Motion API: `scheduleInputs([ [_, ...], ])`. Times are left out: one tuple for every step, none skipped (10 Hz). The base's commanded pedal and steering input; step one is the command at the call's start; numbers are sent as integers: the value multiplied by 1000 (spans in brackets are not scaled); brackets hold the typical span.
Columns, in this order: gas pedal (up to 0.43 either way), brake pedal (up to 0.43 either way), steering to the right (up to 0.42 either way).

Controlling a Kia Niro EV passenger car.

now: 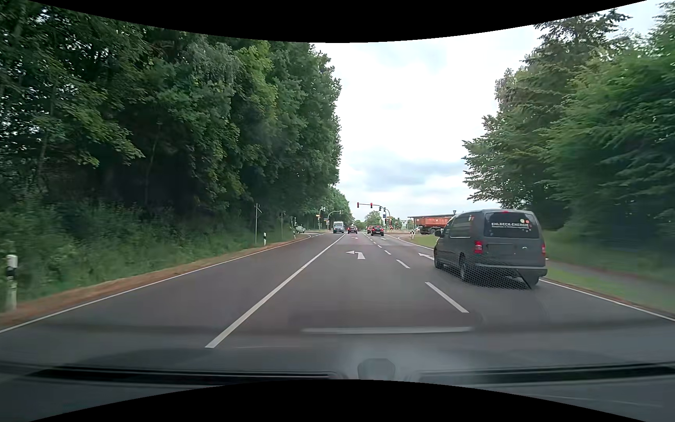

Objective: Follow the waypoints while adhering to traffic rules and regulations

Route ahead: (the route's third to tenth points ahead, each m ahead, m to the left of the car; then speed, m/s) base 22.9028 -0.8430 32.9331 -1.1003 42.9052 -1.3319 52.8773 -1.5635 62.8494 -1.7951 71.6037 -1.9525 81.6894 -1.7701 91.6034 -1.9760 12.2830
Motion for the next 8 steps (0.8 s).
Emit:
scheduleInputs([
  [0,0,6],
  [0,0,6],
  [0,0,5],
  [0,0,5],
  [0,0,5],
  [0,0,5],
  [0,24,4],
  [0,79,4],
])
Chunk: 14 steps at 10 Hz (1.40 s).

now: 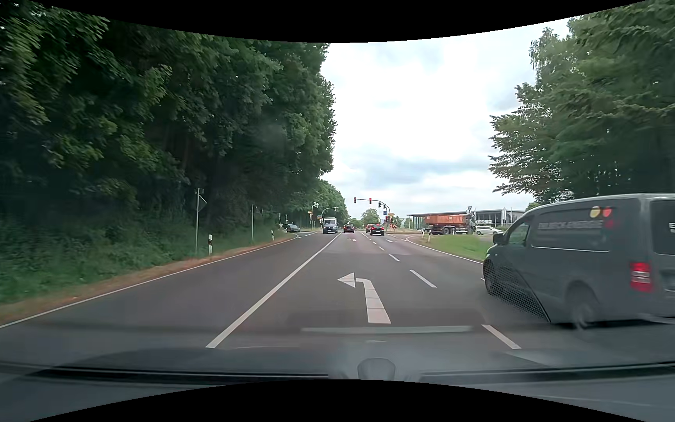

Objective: Follow the waypoints while adhering to traffic rules and regulations

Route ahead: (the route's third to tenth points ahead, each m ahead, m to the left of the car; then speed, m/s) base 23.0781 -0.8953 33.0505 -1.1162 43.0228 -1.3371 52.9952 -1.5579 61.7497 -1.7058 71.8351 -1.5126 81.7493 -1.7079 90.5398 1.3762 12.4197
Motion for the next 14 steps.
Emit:
scheduleInputs([
  [0,98,4],
  [0,116,4],
  [0,122,3],
  [0,134,3],
  [0,146,3],
  [0,152,2],
  [0,159,2],
  [0,159,2],
  [0,159,2],
  [0,165,2],
  [0,165,1],
  [0,165,0],
  [0,159,-1],
  [0,146,-2],
])
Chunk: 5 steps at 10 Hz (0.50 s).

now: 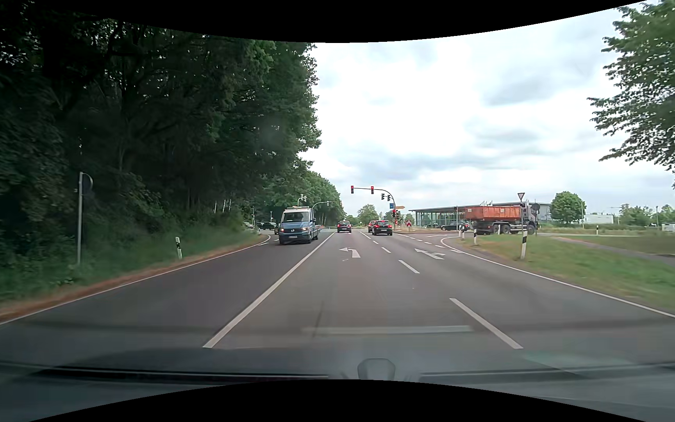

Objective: Follow the waypoints while adhering to traffic rules and regulations

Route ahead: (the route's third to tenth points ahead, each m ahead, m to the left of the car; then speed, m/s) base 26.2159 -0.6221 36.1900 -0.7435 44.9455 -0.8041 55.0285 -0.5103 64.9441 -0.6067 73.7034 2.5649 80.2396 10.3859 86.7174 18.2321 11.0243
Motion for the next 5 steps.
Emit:
scheduleInputs([
  [0,140,-3],
  [0,128,-4],
  [0,104,-4],
  [0,79,-4],
  [0,61,-4],
])
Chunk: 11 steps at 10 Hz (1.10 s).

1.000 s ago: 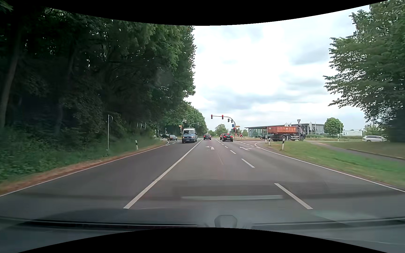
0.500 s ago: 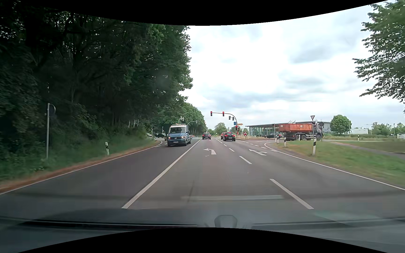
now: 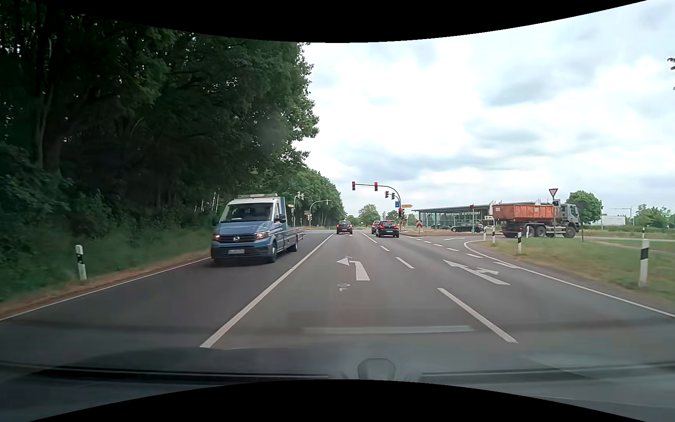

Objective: Follow the waypoints while adhering to traffic rules and regulations

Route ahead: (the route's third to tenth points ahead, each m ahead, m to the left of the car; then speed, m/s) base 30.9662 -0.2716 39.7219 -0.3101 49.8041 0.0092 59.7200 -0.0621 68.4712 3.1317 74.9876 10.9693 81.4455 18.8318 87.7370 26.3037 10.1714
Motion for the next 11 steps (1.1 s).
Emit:
scheduleInputs([
  [0,67,-4],
  [0,67,-4],
  [0,73,-4],
  [0,85,-4],
  [0,91,-4],
  [0,98,-4],
  [0,98,-4],
  [0,98,-4],
  [0,85,-4],
  [0,85,-4],
  [0,85,-4],
])
